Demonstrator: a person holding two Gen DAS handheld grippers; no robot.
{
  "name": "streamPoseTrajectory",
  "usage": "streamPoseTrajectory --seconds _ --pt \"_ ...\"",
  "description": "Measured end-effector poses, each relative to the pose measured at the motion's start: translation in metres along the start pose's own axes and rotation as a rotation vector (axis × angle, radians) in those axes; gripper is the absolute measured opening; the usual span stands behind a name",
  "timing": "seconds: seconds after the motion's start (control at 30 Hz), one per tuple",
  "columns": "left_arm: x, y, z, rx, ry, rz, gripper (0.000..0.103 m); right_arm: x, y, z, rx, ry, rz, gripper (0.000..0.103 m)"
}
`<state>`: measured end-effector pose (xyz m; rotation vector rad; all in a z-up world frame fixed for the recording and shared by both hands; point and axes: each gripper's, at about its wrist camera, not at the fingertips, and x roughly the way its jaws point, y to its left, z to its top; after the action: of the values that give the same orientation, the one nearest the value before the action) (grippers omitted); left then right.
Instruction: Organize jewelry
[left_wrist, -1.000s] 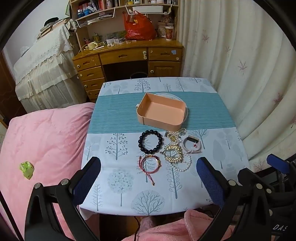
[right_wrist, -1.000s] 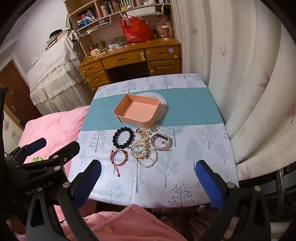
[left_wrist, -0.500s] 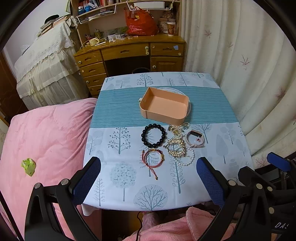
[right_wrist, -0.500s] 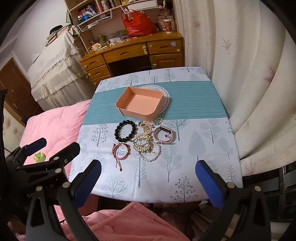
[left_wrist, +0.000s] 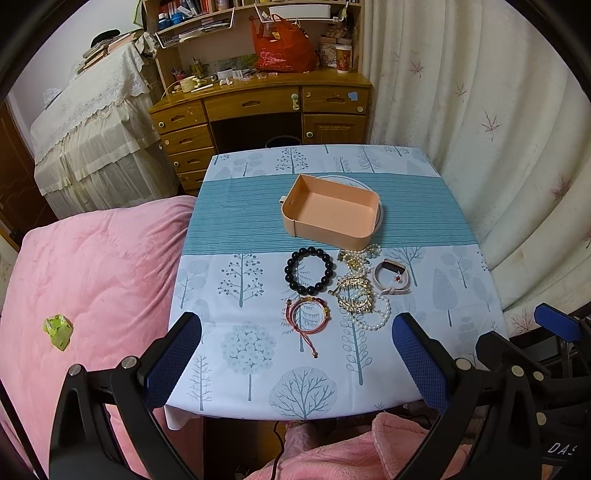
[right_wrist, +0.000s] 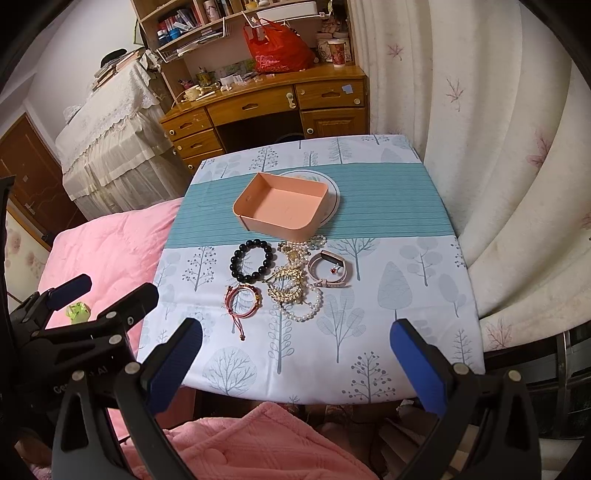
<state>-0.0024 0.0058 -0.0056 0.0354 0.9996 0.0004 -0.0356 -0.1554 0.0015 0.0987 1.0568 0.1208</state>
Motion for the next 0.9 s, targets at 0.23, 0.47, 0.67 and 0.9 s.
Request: streamPoseTrajectory --seconds 0.23,0.47,0.67,0.9 --pt "0.0 -0.001 0.0 -0.001 0.001 0.001 0.102 0.0 0.0 0.002 0.002 -0.004 -0.01 0.102" --pt "0.001 0.0 0.003 0.002 0.0 0.0 0.102 0.001 0.0 0.002 0.005 -0.004 -0.019 0.102" --pt "0.001 0.0 0.006 0.002 0.003 -0.003 0.102 0.002 -0.001 0.003 0.005 -0.004 -0.022 0.102" --pt "0.004 -0.002 0.011 0.011 0.005 -0.011 0.102 0.002 -0.002 0.001 0.011 -0.005 -0.029 0.102"
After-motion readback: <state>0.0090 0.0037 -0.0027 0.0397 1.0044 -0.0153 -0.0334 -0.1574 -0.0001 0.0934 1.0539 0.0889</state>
